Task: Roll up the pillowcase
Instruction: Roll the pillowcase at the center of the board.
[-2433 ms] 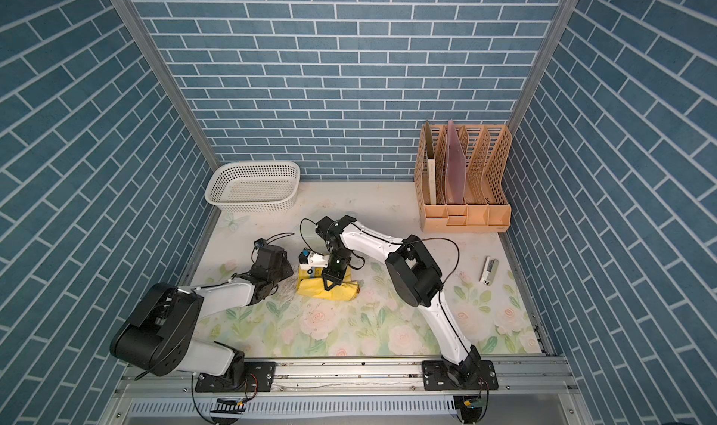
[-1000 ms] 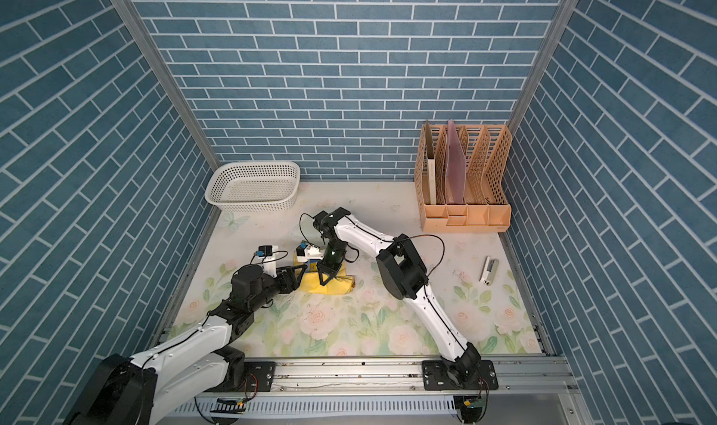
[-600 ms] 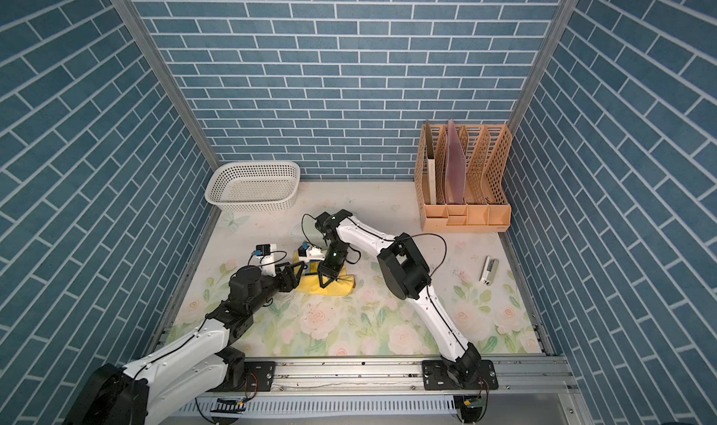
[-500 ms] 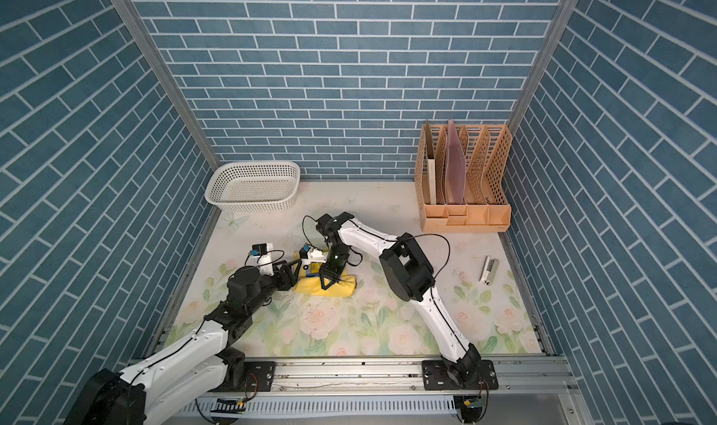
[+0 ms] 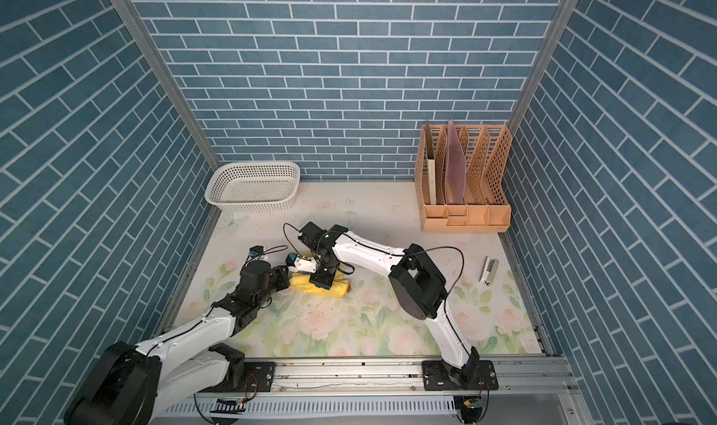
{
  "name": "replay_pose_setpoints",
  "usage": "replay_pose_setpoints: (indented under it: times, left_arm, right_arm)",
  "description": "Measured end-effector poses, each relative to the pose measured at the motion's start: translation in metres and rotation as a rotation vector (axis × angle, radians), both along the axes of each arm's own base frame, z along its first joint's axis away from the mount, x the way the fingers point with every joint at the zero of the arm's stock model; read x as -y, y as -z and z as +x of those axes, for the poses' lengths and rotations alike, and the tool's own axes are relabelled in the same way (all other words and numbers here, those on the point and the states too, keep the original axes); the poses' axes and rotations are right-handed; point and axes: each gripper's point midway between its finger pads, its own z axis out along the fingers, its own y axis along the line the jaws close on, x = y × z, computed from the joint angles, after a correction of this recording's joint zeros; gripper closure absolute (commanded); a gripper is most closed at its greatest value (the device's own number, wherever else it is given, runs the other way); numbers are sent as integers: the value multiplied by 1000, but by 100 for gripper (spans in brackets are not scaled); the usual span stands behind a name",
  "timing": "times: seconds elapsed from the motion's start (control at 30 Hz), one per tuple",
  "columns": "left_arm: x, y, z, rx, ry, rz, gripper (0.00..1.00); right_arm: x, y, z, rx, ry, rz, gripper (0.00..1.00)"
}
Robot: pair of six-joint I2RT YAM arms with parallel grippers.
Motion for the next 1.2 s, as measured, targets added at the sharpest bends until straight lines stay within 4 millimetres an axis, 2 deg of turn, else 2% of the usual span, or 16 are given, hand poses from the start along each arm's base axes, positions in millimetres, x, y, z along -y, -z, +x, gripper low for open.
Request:
replay_pose_setpoints:
  times: [0.1,0.23,0.3,0.5,0.57,0.67,0.83,0.93,1.0,1.1,1.2]
  left_arm:
    - [-1,2,8,-31,-36,12,95]
    - [-1,8,12,-61,-53,38,96]
    - [-3,11,13,-72,-61,44,100]
    - [-12,18,10,-88,-103,54,99]
    - [-15,11,9,-66,-117,50,98]
    - [-20,-9,8,6,-138,32,98]
    - [-23,-53,-1,177,-128,-36,96]
    - [-10,-70,-11,267,-47,-95,95]
    - [7,-68,-20,284,38,-124,95]
    - [35,-53,-34,262,180,-141,95]
    - [54,-33,-42,208,270,-123,96]
  right_arm:
    - [-2,-1,-2,15,-8,-4,100]
    - [1,3,-1,10,-2,-22,100]
    - [2,5,-3,-16,-4,-17,100]
    - [-6,16,-7,-266,-12,11,100]
    - [-10,23,-1,-345,-2,18,100]
    - [-6,37,6,-452,25,17,100]
    - [-4,34,16,-532,58,42,100]
    - [-7,28,21,-531,59,66,96]
    - [-9,26,21,-532,58,73,95]
    - [-9,26,21,-539,59,75,93]
    - [-9,28,20,-546,61,73,92]
